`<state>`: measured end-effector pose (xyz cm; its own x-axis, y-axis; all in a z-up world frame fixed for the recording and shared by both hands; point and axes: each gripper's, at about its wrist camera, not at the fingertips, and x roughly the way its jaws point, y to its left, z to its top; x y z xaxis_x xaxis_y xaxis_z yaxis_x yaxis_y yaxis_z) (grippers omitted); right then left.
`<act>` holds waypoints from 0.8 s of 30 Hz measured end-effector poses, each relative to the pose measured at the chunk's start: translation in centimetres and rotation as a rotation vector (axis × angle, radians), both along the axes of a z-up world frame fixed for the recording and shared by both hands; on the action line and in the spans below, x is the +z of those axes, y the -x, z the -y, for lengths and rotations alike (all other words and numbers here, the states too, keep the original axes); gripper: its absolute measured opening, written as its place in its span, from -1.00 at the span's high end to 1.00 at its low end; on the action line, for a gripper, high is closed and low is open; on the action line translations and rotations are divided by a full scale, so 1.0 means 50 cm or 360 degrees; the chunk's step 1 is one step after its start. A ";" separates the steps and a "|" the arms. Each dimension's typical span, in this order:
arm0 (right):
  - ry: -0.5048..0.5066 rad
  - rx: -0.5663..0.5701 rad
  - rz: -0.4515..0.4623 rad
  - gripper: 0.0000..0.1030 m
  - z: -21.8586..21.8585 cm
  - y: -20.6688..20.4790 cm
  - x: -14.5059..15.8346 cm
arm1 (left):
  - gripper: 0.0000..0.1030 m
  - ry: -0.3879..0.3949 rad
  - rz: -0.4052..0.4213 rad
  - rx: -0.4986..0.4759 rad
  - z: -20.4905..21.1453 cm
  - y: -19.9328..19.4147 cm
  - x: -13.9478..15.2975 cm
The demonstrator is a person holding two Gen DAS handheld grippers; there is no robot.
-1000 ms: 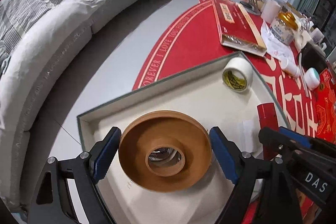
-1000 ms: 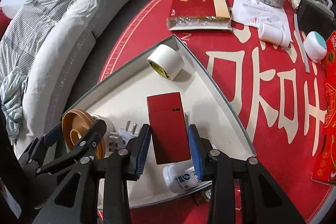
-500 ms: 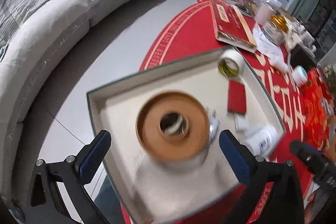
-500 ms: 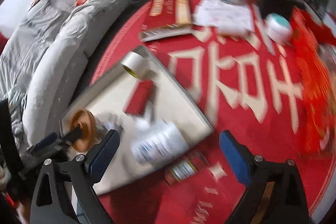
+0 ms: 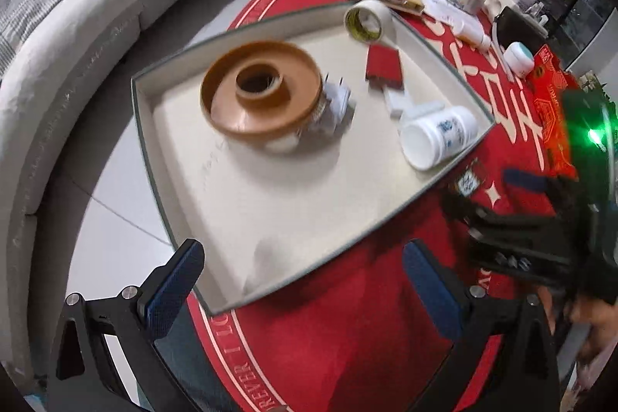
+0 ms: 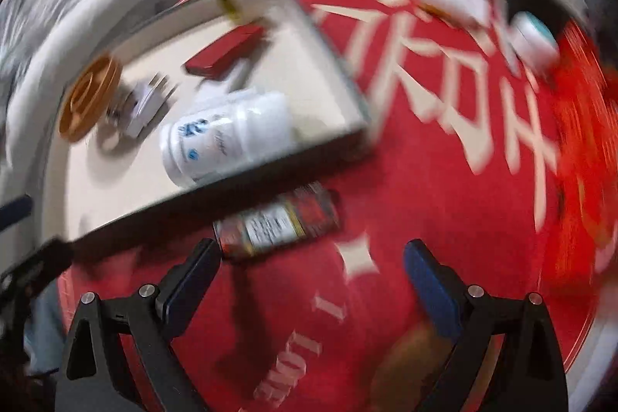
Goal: Organize rigid objects
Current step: 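Grasp the patterned packet with the right tool while the left tool reaches the second cork ring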
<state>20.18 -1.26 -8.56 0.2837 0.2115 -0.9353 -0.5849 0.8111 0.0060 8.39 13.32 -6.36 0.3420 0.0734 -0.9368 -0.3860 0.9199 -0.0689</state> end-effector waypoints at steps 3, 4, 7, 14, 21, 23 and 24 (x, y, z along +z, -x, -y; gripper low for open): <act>0.0065 0.0124 0.0008 -0.87 -0.040 -0.010 -0.017 | -0.99 0.0003 -0.0034 0.0012 -0.003 0.010 -0.010; 0.0046 0.0115 0.0006 -0.85 -0.042 -0.011 -0.015 | -0.99 0.0000 -0.0039 0.0014 -0.003 0.013 -0.012; 0.0034 0.0104 0.0030 -0.40 -0.042 0.002 -0.001 | -0.99 0.0001 -0.0045 0.0010 -0.001 0.022 -0.013; 0.0003 0.0124 -0.0087 -0.40 0.012 0.160 0.007 | -0.99 -0.0019 -0.0026 -0.0041 0.021 0.040 0.000; 0.0140 -0.0060 -0.0129 -0.40 0.148 0.294 -0.005 | -0.99 -0.0060 -0.0009 -0.0393 0.189 -0.004 0.009; 0.0138 -0.0273 -0.0163 -0.40 0.220 0.285 -0.007 | -0.99 -0.0093 0.0016 -0.0505 0.255 -0.022 0.010; 0.0129 -0.0382 -0.0175 -0.40 0.254 0.276 -0.007 | -0.99 -0.0105 0.0026 -0.0545 0.281 -0.030 0.009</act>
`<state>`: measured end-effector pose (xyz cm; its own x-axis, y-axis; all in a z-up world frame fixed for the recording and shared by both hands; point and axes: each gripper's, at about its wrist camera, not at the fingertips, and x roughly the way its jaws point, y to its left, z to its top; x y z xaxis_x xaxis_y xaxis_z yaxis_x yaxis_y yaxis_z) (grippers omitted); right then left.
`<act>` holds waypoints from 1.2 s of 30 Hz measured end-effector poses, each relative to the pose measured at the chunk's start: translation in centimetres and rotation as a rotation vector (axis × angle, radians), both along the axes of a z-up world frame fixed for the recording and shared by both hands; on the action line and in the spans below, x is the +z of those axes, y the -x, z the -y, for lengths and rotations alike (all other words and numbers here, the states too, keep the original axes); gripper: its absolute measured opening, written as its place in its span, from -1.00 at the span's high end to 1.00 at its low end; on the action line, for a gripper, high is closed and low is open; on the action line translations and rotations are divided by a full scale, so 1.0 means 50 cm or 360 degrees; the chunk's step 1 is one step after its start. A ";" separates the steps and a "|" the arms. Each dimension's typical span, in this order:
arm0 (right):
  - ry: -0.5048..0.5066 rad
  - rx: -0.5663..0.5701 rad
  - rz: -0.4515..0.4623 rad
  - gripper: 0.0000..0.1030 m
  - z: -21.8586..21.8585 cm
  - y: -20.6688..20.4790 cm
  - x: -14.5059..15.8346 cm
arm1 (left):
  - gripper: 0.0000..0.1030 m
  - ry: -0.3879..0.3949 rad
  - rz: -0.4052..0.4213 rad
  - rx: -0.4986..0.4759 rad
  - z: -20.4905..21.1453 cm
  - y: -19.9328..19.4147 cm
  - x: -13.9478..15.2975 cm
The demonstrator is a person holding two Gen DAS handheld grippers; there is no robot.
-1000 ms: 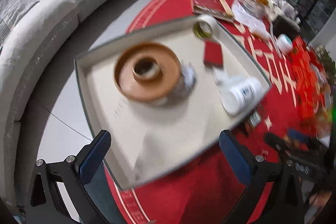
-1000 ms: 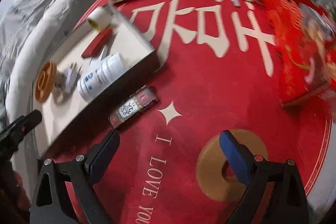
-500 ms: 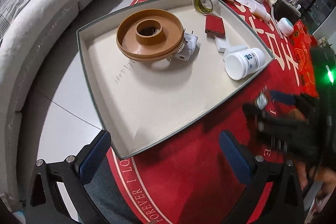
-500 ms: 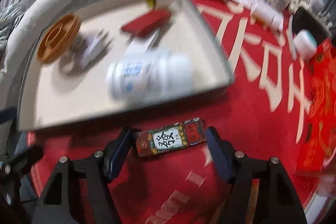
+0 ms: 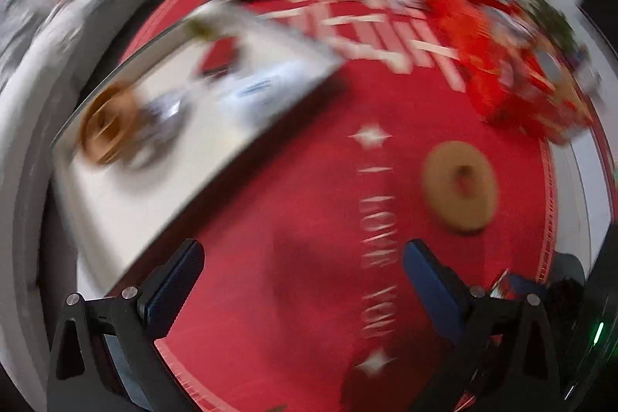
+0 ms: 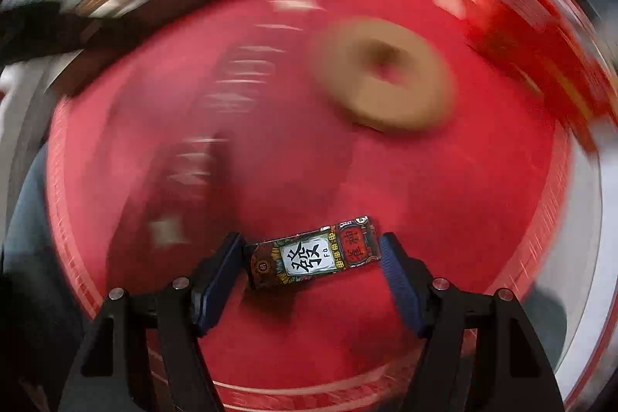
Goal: Organize rigid objects
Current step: 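Grasp the patterned packet with the right tool while the left tool reaches the second cork ring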
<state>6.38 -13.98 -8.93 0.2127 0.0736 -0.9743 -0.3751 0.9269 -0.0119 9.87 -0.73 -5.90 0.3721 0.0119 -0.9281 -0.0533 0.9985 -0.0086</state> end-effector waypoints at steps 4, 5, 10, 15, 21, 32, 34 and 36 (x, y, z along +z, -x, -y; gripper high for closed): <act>-0.0007 -0.0392 0.0012 -0.40 0.134 -0.052 -0.002 | -0.99 -0.0034 0.0012 -0.0153 0.121 -0.059 -0.016; -0.0012 -0.0424 0.0015 -0.40 0.150 -0.058 -0.003 | -0.99 -0.0035 0.0003 -0.0171 0.142 -0.071 -0.023; -0.0017 -0.0436 0.0051 -0.40 0.175 -0.055 -0.005 | -0.99 -0.0062 -0.0004 -0.0253 0.225 -0.119 -0.053; -0.0028 -0.0433 0.0069 -0.41 0.201 -0.008 -0.001 | -0.99 -0.0175 -0.0039 -0.0345 0.268 -0.138 -0.091; -0.0035 -0.0435 0.0068 -0.42 0.213 0.004 -0.001 | -1.00 -0.0029 -0.0120 -0.0296 0.251 -0.158 -0.122; -0.0020 -0.0455 0.0052 -0.43 0.210 -0.022 -0.003 | -0.72 -0.0032 -0.0031 -0.0374 0.200 -0.115 -0.112; -0.0019 -0.0453 0.0044 -0.43 0.204 -0.023 -0.003 | -0.72 -0.0029 -0.0045 -0.0322 0.170 -0.097 -0.111; -0.0022 -0.0434 0.0043 -0.42 0.190 -0.026 -0.004 | -0.72 -0.0028 -0.0069 -0.0244 0.128 -0.077 -0.109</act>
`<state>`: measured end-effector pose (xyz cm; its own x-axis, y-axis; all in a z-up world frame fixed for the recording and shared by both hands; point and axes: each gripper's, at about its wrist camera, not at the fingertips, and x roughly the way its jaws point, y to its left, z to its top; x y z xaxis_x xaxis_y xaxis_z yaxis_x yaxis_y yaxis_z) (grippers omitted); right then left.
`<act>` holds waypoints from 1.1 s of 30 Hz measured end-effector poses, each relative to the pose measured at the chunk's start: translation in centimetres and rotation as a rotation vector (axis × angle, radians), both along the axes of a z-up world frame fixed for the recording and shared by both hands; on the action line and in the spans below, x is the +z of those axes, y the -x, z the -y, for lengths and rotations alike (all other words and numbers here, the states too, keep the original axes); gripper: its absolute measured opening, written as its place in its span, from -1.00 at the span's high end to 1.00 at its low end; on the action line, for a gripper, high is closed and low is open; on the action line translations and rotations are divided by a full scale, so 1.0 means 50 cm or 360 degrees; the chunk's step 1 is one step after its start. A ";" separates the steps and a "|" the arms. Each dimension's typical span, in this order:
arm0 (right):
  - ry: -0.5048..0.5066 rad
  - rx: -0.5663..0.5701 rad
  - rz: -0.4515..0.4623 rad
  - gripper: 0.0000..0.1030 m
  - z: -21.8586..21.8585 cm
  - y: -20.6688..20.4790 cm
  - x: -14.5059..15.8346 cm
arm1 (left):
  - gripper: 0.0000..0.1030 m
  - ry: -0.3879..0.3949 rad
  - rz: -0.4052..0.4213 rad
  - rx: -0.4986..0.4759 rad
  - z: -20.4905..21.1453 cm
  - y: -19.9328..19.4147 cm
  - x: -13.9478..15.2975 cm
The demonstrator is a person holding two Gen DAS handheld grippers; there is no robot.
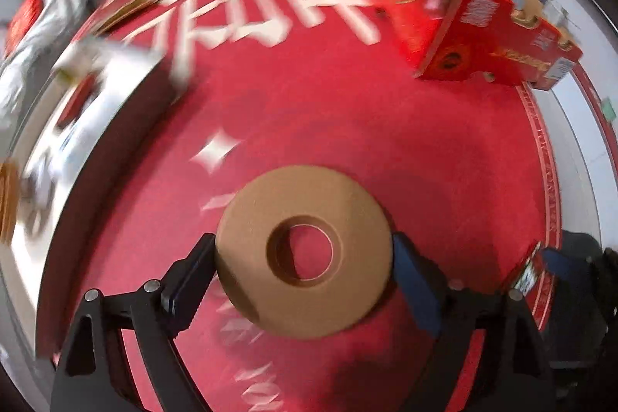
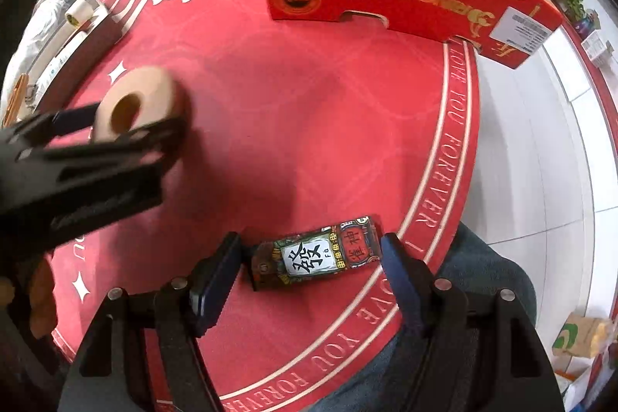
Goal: Organize rigid objects
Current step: 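Grasp the patterned packet with the right tool while the left tool reaches the second cork ring, then grasp the second cork ring with the left tool while the right tool holds the packet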
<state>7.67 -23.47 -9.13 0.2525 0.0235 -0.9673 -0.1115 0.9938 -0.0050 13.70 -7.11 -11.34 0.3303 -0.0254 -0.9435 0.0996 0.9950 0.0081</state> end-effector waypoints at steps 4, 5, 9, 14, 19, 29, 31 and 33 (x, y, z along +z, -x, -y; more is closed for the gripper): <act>0.0001 0.0087 0.0000 -0.42 -0.047 0.004 -0.001 | -0.73 -0.0001 -0.0027 0.0143 -0.078 0.058 0.002; 0.0003 0.0124 0.0002 -0.42 -0.068 0.008 -0.001 | -0.73 0.0000 -0.0022 0.0169 -0.092 0.072 0.004; 0.0012 0.0191 0.0023 -0.42 -0.119 0.018 -0.001 | -0.73 0.0001 0.0009 0.0226 -0.118 0.114 0.009; 0.0008 0.0205 0.0046 -0.42 -0.131 0.019 -0.004 | -0.75 -0.0001 0.0048 0.0237 -0.116 0.123 0.009; 0.0002 0.0200 0.0074 -0.43 -0.132 0.028 -0.009 | -0.75 0.0001 0.0105 0.0240 -0.112 0.146 0.013; -0.0003 0.0184 0.0090 -0.43 -0.125 0.038 -0.008 | -0.75 0.0004 0.0142 0.0236 -0.117 0.155 0.015; -0.0002 0.0187 0.0093 -0.43 -0.127 0.040 -0.007 | -0.75 0.0004 0.0144 0.0235 -0.117 0.153 0.014; -0.0001 0.0191 0.0097 -0.43 -0.126 0.041 -0.005 | -0.75 0.0005 0.0148 0.0234 -0.117 0.154 0.013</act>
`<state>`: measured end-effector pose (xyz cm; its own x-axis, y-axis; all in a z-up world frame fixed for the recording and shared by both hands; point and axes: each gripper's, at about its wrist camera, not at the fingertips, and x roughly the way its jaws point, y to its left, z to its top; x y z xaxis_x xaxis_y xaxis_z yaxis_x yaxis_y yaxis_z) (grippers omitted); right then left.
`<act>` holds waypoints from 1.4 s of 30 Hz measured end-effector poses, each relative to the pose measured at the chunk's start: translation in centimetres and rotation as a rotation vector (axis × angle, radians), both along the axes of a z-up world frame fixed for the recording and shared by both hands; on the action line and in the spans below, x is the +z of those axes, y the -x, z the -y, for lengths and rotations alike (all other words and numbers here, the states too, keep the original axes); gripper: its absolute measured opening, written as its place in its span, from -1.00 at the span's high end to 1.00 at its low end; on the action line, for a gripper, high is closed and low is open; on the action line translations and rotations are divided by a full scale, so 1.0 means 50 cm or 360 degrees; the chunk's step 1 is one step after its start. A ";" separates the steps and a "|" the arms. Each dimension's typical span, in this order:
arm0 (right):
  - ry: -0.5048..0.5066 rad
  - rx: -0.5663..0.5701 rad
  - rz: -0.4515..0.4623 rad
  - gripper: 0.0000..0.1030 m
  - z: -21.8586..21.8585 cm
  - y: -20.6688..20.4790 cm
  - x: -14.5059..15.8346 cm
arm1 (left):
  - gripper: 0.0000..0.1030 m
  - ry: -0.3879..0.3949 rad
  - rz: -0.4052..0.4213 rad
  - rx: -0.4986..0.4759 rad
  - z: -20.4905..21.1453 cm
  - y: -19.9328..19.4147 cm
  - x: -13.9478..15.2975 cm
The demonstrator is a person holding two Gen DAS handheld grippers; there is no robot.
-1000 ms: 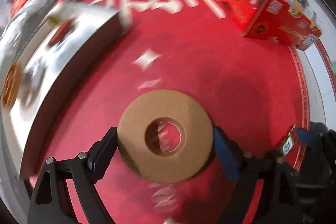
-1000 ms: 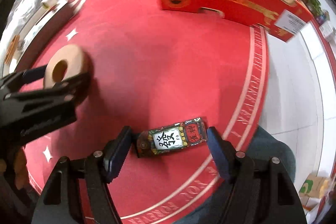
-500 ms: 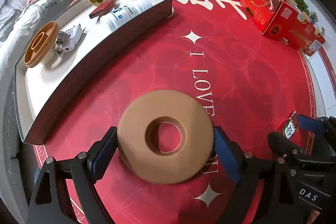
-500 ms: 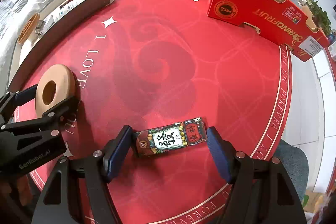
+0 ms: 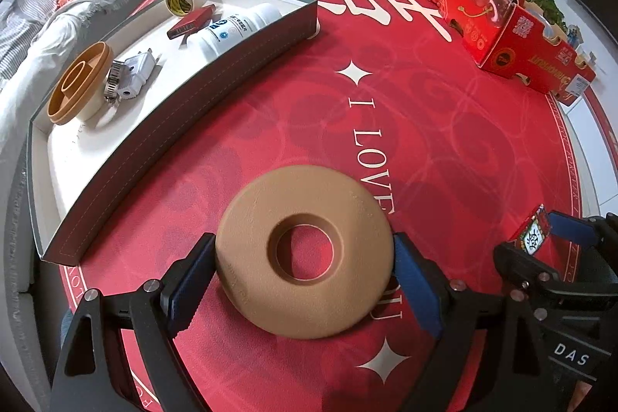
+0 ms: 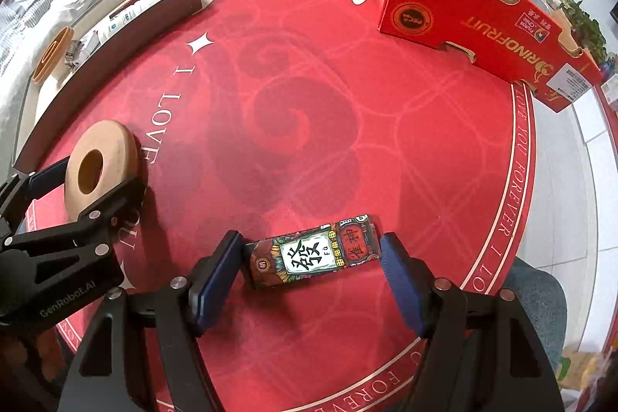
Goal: Organize rigid objects
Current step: 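Grasp the second cork ring with the left tool while the right tool holds the packet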
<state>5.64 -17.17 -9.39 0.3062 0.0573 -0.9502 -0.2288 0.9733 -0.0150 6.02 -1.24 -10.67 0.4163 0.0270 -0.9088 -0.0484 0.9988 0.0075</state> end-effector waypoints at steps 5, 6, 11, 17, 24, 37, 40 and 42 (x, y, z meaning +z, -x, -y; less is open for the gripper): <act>0.0001 0.0002 0.0004 -0.43 -0.001 0.004 0.000 | -0.75 0.0000 0.0008 -0.0005 0.000 0.002 0.001; 0.0000 0.0002 0.0005 -0.43 -0.001 0.005 0.001 | -0.75 -0.0001 0.0011 -0.0006 0.000 0.002 0.000; 0.0002 -0.0007 0.0002 -0.55 0.001 0.004 -0.001 | -0.76 -0.0001 0.0019 -0.0004 -0.001 0.003 0.000; -0.0006 -0.0043 -0.0006 -0.86 0.013 -0.005 -0.008 | -0.84 -0.0001 0.0015 0.0025 -0.006 0.001 -0.002; -0.0009 -0.0038 0.0000 -0.93 0.006 -0.009 -0.010 | -0.85 0.0002 0.0010 0.0035 -0.007 -0.001 -0.003; 0.0002 -0.0035 -0.0026 -0.40 -0.018 -0.016 0.003 | -0.72 0.0064 -0.0159 0.0051 -0.016 -0.001 0.004; 0.0062 -0.0007 -0.0019 -0.40 -0.037 -0.009 0.007 | -0.72 0.0100 -0.0163 0.0086 -0.029 0.007 0.011; 0.0046 -0.0027 -0.0049 -0.40 -0.035 -0.009 0.007 | -0.72 0.0112 -0.0136 0.0118 -0.044 0.015 0.024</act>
